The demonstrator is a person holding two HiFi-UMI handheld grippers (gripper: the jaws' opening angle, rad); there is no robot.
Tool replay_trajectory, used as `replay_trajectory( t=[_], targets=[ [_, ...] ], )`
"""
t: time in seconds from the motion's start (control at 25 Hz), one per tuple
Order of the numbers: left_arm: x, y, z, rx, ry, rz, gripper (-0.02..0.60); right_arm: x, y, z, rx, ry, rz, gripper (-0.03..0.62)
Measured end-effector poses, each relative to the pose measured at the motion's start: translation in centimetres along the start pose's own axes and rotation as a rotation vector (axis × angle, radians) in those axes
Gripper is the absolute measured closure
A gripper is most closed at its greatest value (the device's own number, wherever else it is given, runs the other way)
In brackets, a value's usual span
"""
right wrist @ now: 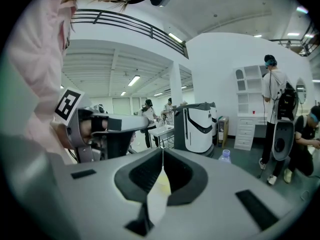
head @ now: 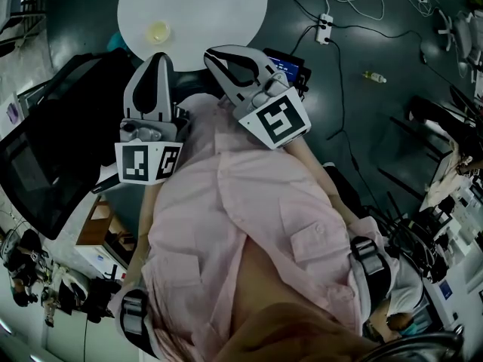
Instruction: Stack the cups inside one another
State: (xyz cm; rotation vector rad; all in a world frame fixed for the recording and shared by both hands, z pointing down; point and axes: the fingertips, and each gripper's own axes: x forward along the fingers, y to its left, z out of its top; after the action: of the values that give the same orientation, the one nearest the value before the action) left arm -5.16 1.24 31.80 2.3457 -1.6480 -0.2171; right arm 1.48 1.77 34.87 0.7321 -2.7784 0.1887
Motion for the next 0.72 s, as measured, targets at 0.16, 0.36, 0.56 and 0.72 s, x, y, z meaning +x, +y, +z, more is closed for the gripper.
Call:
replay_trajectory(
  t=[0.16, 0.36, 0.56, 0.72],
  targets=[
    [-0.07, -0.01, 0.03, -0.001, -0.005, 0.002, 0.566, 0.11, 0.36, -0.16, -0.008, 0.005, 0.019, 0.562],
    [-0.04, 0.05, 0.10, 0.000, -0.003, 0.002, 0.566, 0.27, 0.38, -0.10, -0.007, 0.012, 0.023, 0.562],
    [-0.15, 0.04, 0.00, -0.001, -0.002, 0.008, 0.566, 0.12, 0.13, -0.26, 0.000, 0.013, 0.010, 0.563],
    [-0.16, -0.10, -0.05, 0.001, -0.002, 0.004, 0.566, 0.01, 0.08, -0.34, -0.001, 0.014, 0.005, 0.563]
  ],
)
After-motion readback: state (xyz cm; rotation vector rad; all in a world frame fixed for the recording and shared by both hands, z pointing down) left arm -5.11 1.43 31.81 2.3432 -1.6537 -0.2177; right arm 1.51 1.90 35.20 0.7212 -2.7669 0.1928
